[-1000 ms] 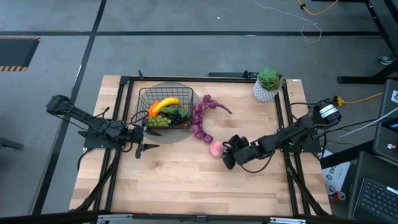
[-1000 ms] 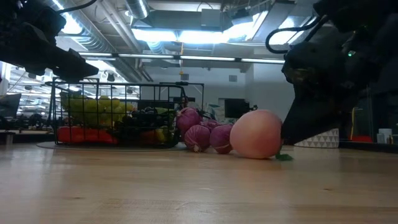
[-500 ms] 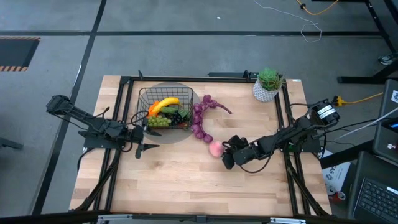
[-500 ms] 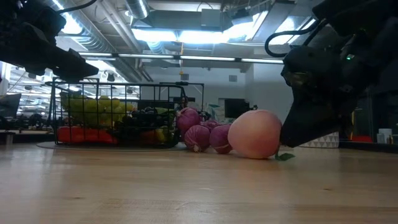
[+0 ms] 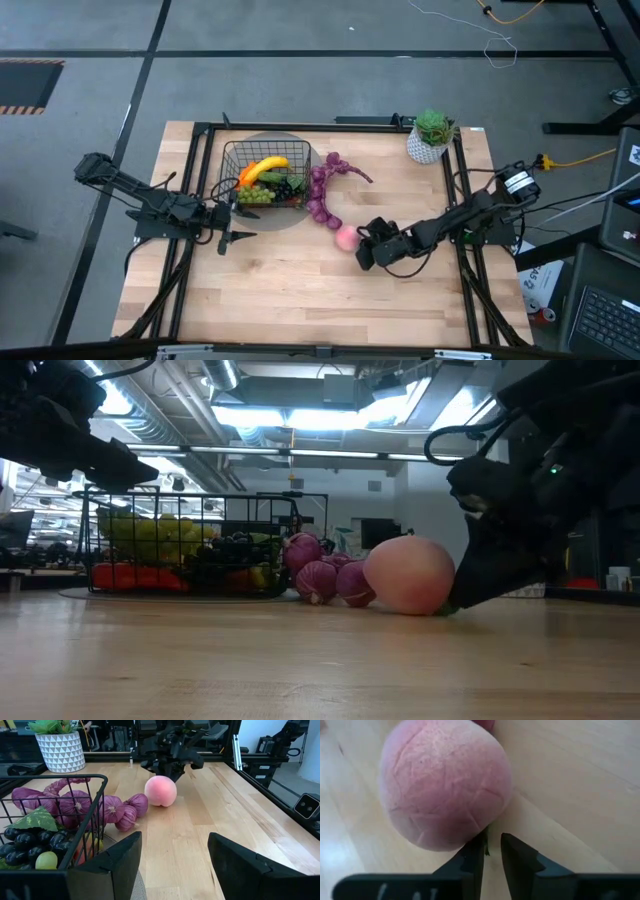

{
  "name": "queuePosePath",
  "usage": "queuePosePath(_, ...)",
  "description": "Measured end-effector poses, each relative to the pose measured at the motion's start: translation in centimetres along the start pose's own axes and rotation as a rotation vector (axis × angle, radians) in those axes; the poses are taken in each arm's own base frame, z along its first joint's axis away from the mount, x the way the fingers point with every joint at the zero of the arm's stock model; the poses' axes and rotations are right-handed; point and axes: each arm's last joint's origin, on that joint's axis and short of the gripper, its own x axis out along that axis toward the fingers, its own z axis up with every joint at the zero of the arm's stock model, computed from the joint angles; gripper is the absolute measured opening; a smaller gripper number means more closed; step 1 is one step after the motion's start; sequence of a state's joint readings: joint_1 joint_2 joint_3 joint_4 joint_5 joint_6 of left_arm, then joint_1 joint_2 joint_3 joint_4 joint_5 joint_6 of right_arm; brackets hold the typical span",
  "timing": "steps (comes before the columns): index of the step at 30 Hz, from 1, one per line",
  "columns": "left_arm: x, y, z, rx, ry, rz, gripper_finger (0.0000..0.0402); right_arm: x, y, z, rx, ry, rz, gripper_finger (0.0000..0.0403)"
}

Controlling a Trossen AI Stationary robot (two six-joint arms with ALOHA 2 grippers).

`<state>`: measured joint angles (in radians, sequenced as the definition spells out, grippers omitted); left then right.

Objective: Build produce basket
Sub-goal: Put the peach into the wire basket

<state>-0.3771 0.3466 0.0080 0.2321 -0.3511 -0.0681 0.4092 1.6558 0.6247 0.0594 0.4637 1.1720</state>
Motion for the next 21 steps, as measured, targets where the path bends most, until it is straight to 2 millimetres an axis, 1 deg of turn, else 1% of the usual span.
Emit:
queuePosePath(5, 0.0, 0.0, 0.01, 0.0, 0.0, 0.0, 0.0225, 0.24, 0.07, -0.08, -0.017, -0.004, 0.007, 0.0052)
queuePosePath(10, 0.0, 0.0, 0.01, 0.0, 0.0, 0.0, 0.0225, 0.22, 0.42, 0.2, -0.055, -0.059, 0.027, 0.0007)
queuePosePath(15, 0.0, 0.0, 0.0, 0.0, 0.0, 0.0, 0.0225, 0.18, 0.84, 0.45, -0.056, -0.095, 0.06, 0.0002)
queuePosePath(21, 0.0, 0.0, 0.01, 0.0, 0.0, 0.0, 0.0225, 0.16, 0.84, 0.54, -0.053, -0.125, 0.048, 0.0001)
